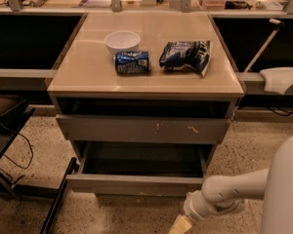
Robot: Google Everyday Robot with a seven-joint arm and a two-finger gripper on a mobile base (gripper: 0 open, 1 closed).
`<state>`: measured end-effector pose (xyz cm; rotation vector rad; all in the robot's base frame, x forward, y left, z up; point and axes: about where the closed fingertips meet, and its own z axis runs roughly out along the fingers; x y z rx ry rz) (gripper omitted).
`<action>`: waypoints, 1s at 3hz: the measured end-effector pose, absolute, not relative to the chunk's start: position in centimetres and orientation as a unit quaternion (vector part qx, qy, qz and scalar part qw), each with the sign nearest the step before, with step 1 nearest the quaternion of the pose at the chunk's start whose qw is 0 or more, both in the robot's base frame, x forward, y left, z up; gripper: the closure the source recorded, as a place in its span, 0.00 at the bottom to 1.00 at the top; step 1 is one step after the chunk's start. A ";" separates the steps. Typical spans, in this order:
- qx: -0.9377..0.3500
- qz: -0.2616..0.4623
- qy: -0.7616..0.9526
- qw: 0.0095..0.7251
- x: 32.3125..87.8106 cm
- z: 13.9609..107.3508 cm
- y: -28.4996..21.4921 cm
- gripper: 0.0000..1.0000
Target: Close middle drawer
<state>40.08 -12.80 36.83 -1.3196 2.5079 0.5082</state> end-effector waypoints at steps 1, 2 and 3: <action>-0.455 0.170 0.863 0.139 42.8 38.0 -12.5 0.00; -0.458 0.160 0.863 0.143 46.4 39.4 -11.9 0.00; -0.458 0.160 0.863 0.143 46.3 39.4 -11.9 0.00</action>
Offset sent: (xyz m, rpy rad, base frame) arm 0.1556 0.0438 0.0555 -0.0453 -0.0970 0.0437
